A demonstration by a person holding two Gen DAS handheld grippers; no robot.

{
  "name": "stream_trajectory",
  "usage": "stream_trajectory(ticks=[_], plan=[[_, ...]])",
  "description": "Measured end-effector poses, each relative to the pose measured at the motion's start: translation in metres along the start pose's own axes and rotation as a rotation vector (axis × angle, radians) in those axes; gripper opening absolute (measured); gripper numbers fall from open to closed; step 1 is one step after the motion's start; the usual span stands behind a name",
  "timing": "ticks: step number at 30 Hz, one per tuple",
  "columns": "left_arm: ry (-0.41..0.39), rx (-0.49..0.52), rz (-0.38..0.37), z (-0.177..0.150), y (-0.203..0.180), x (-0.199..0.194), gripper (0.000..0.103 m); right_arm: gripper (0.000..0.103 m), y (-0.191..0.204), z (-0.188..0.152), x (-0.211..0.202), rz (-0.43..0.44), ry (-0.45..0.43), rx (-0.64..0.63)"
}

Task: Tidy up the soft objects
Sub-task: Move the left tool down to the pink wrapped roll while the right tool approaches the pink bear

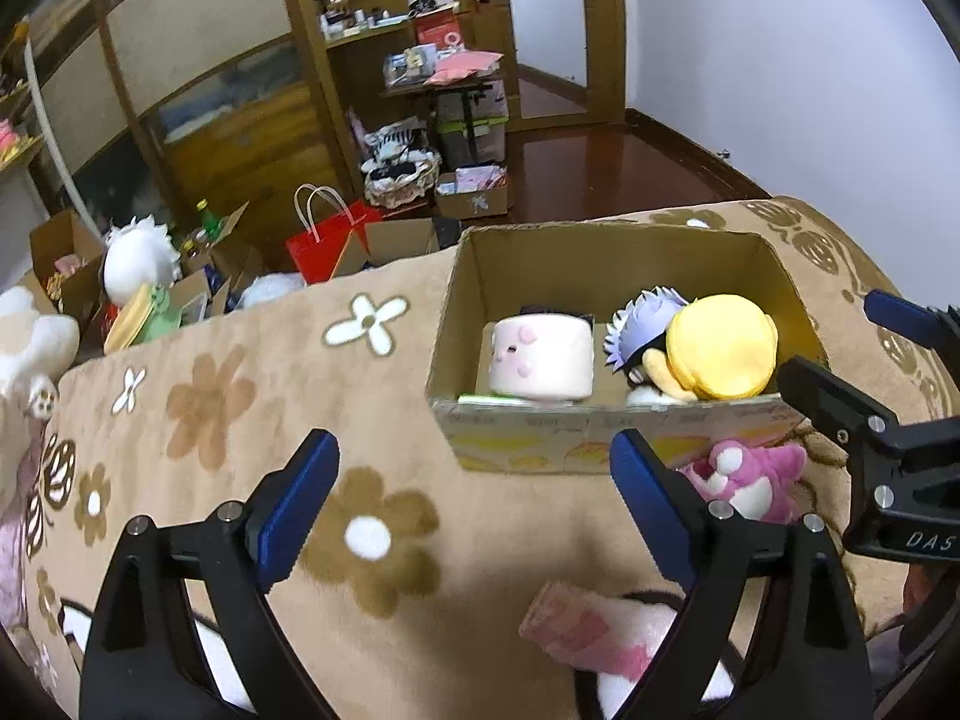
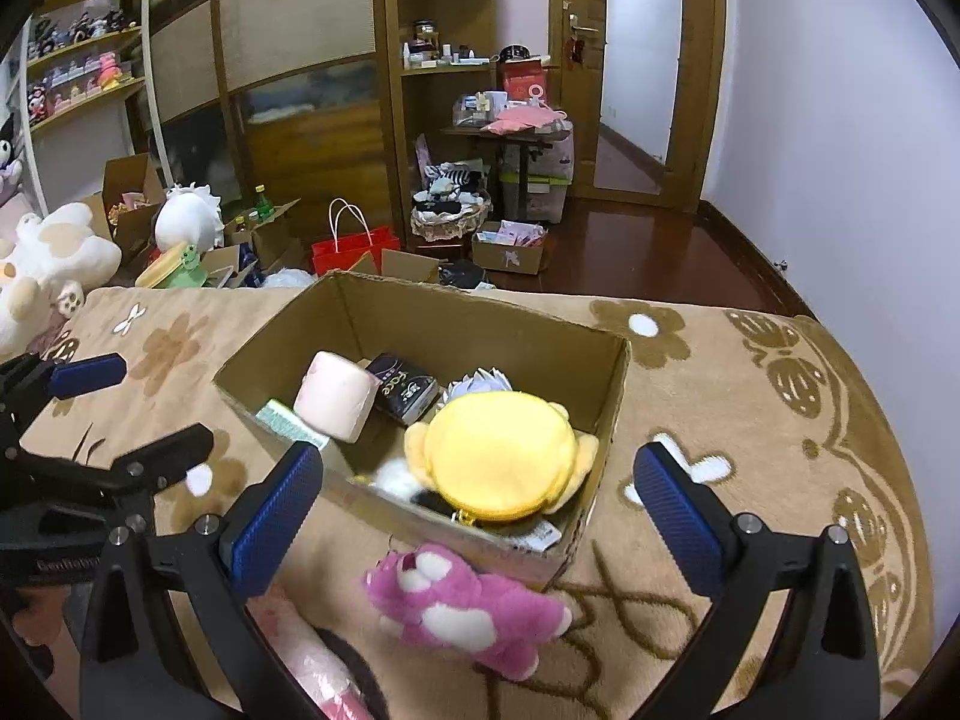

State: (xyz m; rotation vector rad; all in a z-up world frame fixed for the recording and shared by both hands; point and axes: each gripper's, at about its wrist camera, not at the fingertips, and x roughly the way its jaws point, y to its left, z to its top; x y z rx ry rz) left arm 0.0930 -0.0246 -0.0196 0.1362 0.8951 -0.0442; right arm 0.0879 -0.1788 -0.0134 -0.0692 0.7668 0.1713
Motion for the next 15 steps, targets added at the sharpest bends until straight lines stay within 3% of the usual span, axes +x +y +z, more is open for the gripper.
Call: stream_trajectory(ticks=[15], plan=[[0.177,-0.136,-0.030,-0.040,0.001,-0.003,0.091,0.103,0.000,-0.027,-0.024,0.015,0.054,0.025]])
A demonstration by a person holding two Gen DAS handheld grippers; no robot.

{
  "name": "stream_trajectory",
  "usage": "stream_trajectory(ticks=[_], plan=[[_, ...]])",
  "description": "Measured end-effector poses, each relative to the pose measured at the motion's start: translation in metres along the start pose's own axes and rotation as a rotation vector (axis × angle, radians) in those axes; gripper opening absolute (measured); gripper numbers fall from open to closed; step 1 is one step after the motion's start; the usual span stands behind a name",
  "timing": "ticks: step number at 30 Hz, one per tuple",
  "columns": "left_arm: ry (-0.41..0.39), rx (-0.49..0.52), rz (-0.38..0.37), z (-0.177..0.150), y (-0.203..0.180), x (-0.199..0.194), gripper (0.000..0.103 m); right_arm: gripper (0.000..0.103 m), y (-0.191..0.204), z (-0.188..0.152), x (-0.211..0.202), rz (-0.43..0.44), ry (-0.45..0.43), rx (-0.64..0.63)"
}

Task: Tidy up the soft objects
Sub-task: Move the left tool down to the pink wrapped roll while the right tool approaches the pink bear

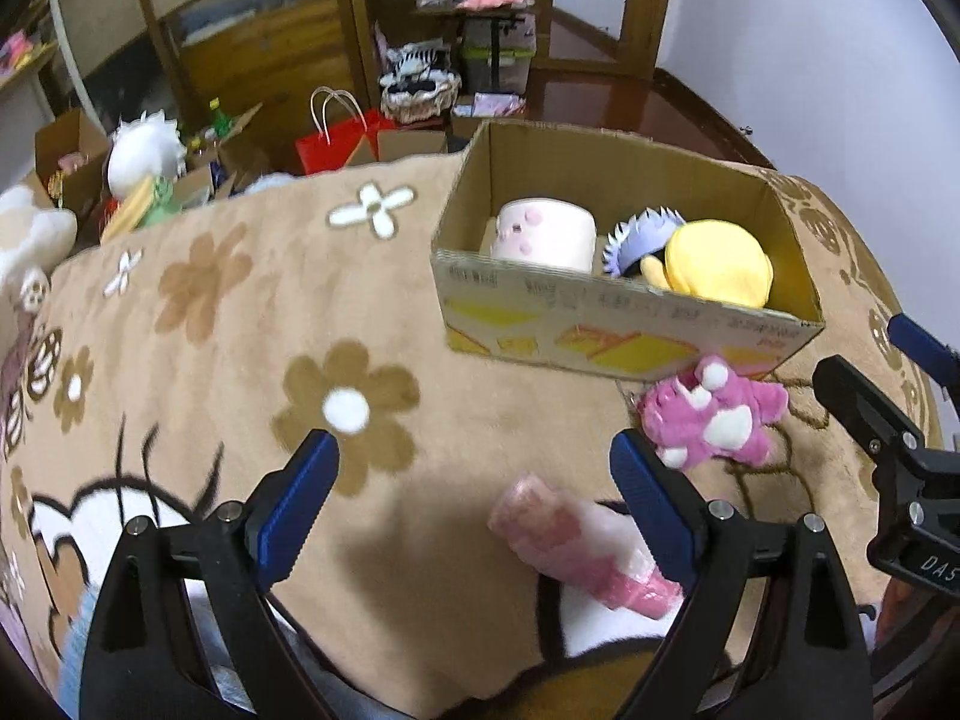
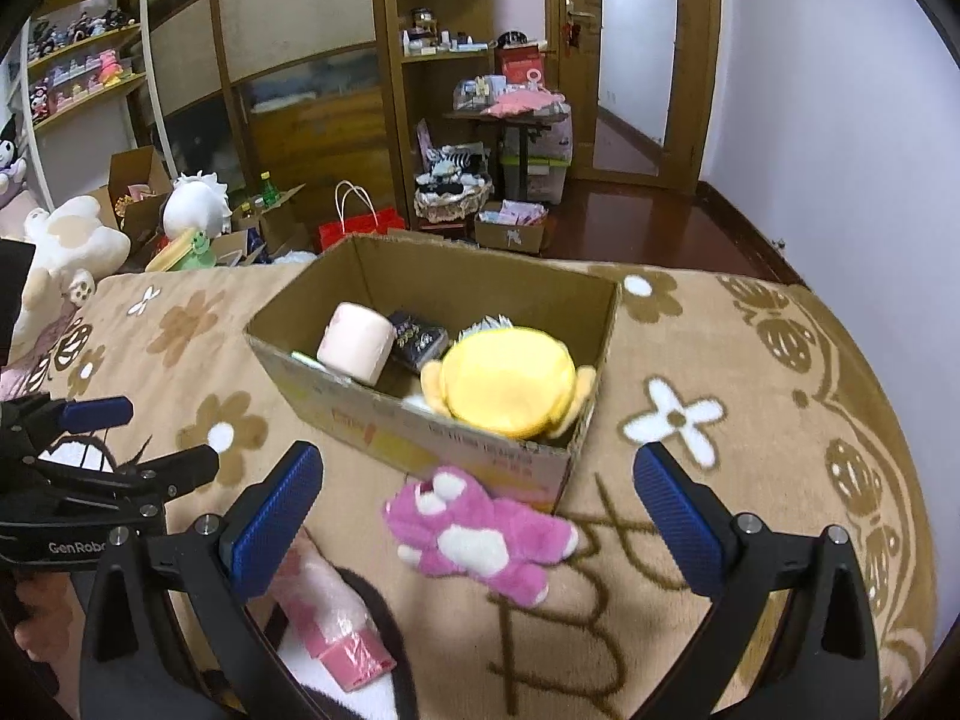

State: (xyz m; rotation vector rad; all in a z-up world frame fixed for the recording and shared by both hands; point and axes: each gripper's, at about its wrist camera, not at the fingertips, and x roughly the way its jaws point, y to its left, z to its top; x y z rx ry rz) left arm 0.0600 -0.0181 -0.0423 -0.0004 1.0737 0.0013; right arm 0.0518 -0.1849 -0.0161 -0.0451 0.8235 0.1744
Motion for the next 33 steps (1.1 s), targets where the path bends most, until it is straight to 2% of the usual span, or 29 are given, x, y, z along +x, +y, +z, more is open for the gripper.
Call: stream_trajectory(ticks=[7,12,17,24,33], plan=[[0.098,-0.083,-0.014,-0.012,-0.004,0.026,0.091,0.103,-0.010,-0.011,0.019,0.019,0.084,0.004],[0.132,-0.117,0.007,-0.016,-0.004,0.043,0.091,0.103,-0.013,-0.020,0.035,0.011,0.128,-0.016],[0.201,-0.168,-0.035,-0.020,-0.005,0.063,0.091,0.103,-0.013,-0.030,0.058,0.011,0.184,-0.042],[0.264,-0.168,-0.033,-0.029,-0.015,0.082,0.091,0.103,-0.014,-0.043,0.083,0.020,0.265,-0.067],[0.387,-0.179,-0.062,-0.040,-0.021,0.110,0.090,0.103,-0.015,-0.050,0.095,-0.021,0.286,-0.121]])
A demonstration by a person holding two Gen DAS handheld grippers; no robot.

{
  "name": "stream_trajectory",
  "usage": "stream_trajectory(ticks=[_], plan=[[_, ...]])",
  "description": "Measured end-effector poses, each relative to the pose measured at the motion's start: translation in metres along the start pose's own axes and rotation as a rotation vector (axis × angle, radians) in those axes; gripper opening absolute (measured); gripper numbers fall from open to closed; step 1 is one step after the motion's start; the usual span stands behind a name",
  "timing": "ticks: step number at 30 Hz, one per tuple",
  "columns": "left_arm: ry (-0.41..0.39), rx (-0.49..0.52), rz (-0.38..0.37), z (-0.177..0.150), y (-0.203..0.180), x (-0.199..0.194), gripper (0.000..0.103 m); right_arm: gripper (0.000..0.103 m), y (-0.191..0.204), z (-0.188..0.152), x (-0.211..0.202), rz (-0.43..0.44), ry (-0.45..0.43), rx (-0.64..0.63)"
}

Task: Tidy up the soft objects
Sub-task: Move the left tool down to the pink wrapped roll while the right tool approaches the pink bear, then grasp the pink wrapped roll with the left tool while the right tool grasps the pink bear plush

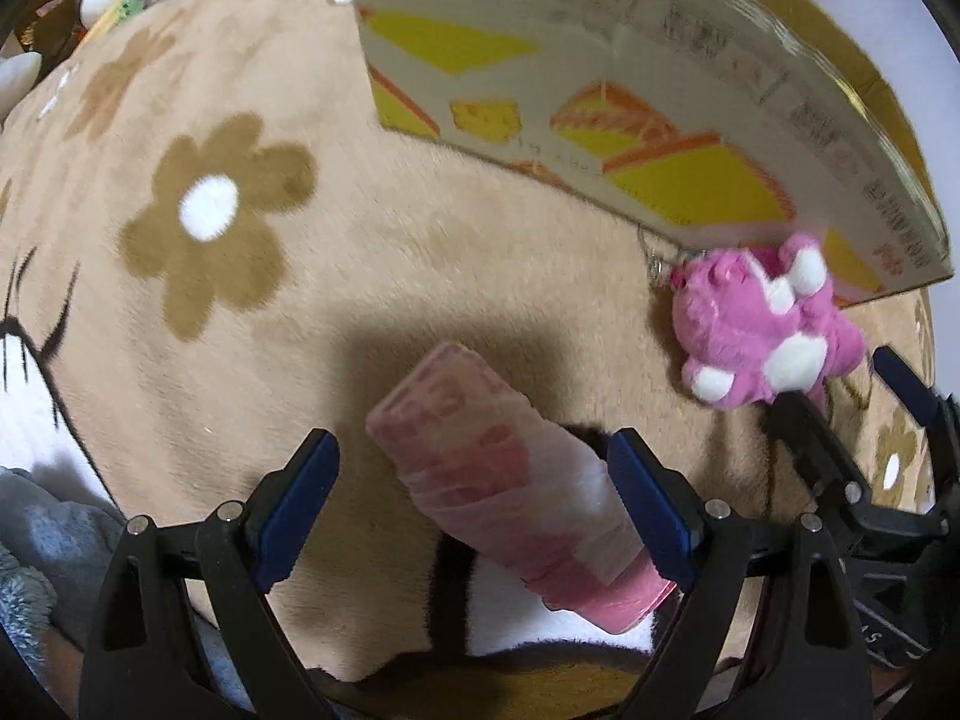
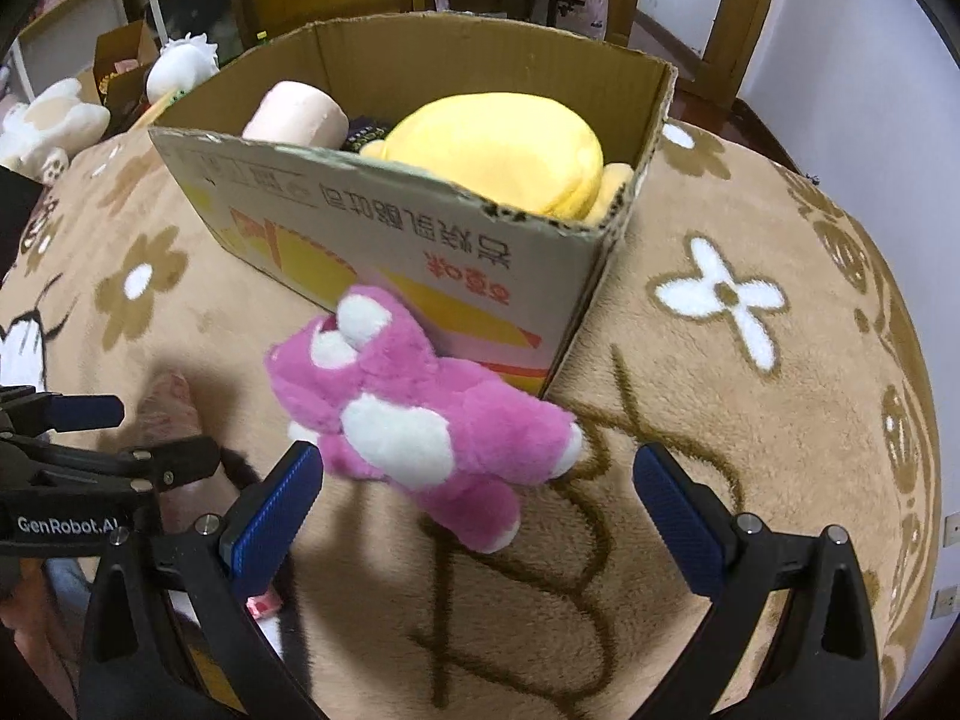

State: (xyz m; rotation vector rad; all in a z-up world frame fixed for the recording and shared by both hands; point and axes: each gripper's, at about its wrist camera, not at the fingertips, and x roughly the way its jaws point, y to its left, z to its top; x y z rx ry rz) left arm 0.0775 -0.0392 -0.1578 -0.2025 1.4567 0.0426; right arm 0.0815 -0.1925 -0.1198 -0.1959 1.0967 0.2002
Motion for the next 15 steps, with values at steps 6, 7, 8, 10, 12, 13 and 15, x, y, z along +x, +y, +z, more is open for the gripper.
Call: stream_trajectory(ticks=[6,7,8,10,12,13,15], plan=[[0.048,-0.024,-0.014,0.001,0.003,0.013,0.088,0.103,-0.004,-0.001,0.006,-0.006,0.002,-0.011],[0.050,-0.026,-0.015,0.001,0.004,0.014,0.085,0.103,-0.005,-0.001,0.007,-0.008,0.005,-0.007],[0.050,-0.026,-0.015,0.002,0.004,0.015,0.083,0.103,-0.006,-0.001,0.009,-0.010,0.007,-0.007],[0.048,-0.021,-0.013,0.002,0.003,0.016,0.078,0.103,-0.006,0.000,0.011,-0.003,0.010,-0.012],[0.046,-0.027,-0.014,0.004,0.002,0.016,0.075,0.102,-0.006,0.001,0.012,0.006,0.015,-0.013],[0.045,-0.027,-0.023,0.008,0.000,0.017,0.072,0.101,-0.006,0.002,0.012,0.011,0.015,-0.014],[0.033,-0.031,-0.036,0.009,0.000,0.014,0.066,0.095,-0.005,0.004,0.011,0.028,0.011,-0.017]])
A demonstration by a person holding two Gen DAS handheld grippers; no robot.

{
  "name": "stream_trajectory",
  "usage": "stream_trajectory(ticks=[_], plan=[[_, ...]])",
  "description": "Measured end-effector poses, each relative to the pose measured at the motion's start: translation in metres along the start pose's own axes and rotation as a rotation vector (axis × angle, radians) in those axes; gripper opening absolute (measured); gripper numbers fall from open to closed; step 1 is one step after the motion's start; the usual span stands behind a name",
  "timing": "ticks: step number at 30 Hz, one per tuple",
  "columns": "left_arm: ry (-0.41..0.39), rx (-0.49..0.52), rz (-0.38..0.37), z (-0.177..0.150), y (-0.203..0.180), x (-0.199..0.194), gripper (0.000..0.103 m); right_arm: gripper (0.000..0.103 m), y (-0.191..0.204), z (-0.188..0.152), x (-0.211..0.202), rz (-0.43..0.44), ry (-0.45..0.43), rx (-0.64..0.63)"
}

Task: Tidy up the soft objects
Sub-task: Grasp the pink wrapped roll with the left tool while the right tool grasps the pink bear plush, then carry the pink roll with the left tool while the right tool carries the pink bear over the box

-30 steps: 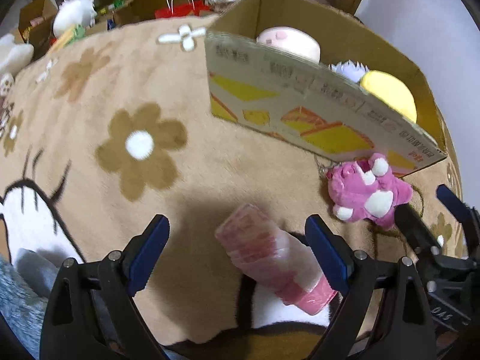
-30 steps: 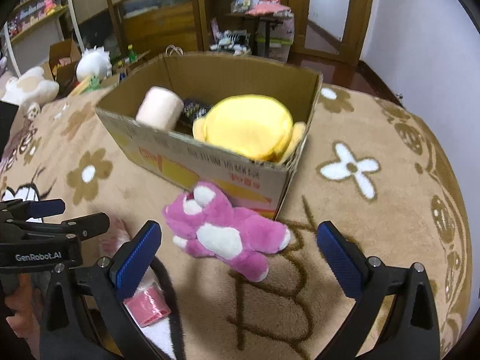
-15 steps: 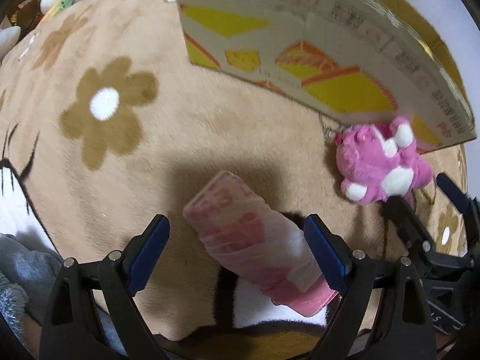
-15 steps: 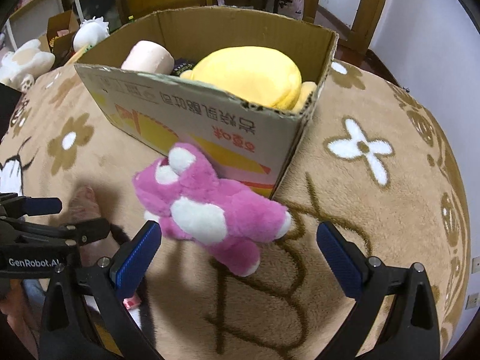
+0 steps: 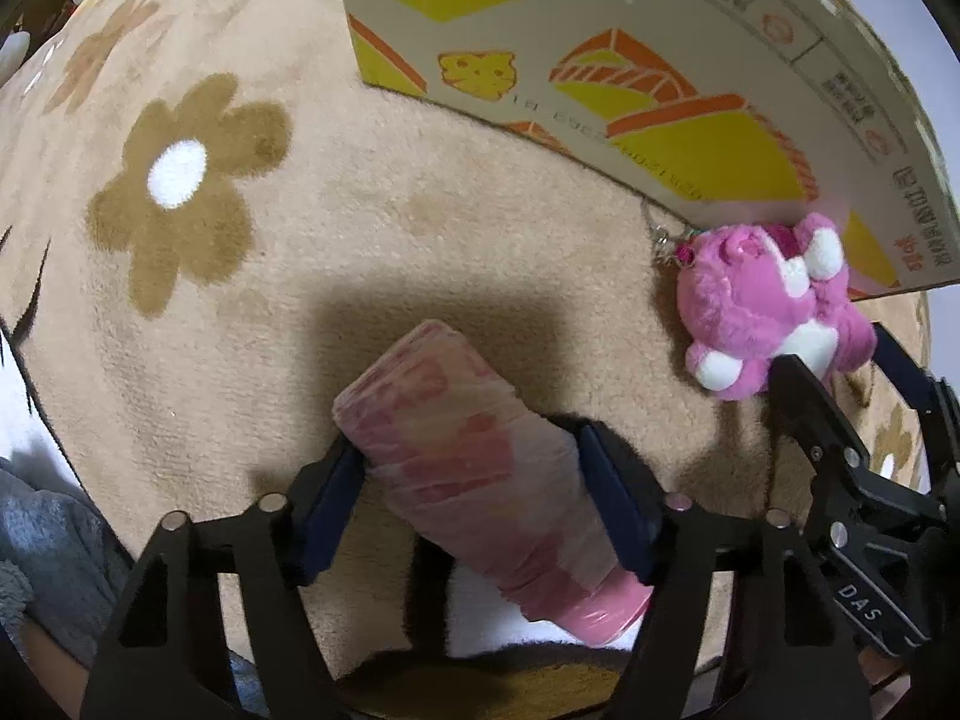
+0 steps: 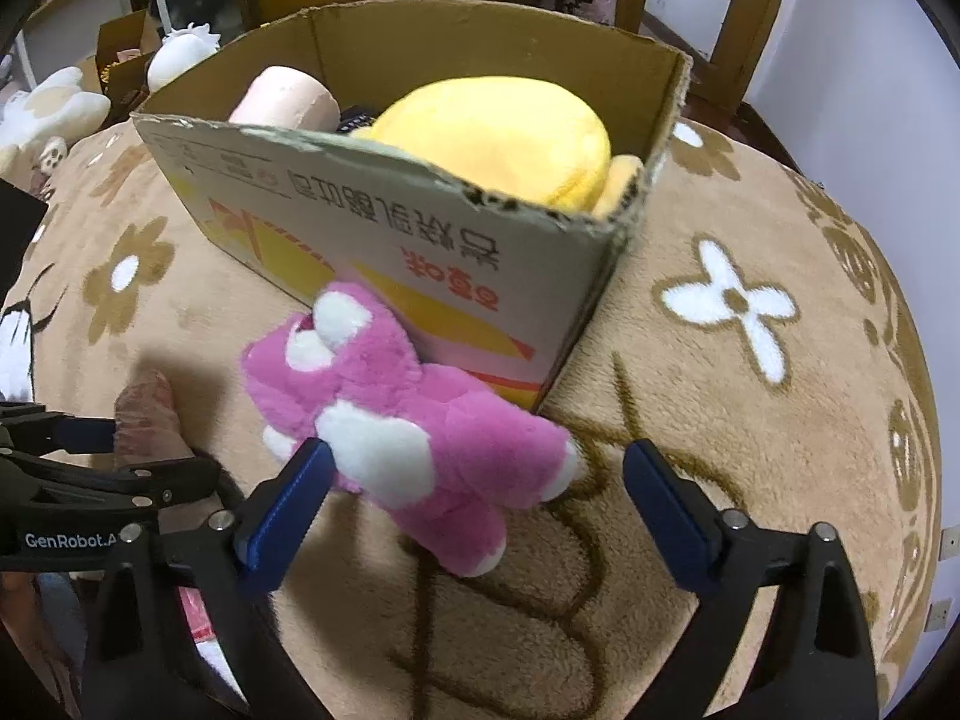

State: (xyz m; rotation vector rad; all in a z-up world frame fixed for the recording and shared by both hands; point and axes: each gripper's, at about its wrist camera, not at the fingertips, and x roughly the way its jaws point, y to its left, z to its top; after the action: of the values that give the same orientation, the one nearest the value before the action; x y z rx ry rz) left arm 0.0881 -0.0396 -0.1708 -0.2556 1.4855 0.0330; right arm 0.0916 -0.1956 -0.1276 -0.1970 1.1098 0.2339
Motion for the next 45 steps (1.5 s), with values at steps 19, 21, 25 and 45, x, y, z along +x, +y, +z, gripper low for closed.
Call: stream_trajectory(ticks=[19,21,25,45], plan=[[-0.122,0.081,-0.061,0.011,-0.007,-0.028,0.022,0.063,0.002,-0.006,0.008,0.124,0.079,0.120],[-0.137,0.103,-0.066,0.011,-0.016,-0.030,0.019,0.057,0.000,-0.007,0.004,0.119,0.071,0.144],[-0.171,0.142,-0.071,0.008,-0.024,-0.039,0.016,0.022,-0.012,-0.013,-0.014,0.114,0.043,0.198],[-0.490,0.215,0.000,-0.023,-0.006,-0.123,0.014,0.016,-0.006,-0.017,-0.083,0.133,-0.125,0.253]])
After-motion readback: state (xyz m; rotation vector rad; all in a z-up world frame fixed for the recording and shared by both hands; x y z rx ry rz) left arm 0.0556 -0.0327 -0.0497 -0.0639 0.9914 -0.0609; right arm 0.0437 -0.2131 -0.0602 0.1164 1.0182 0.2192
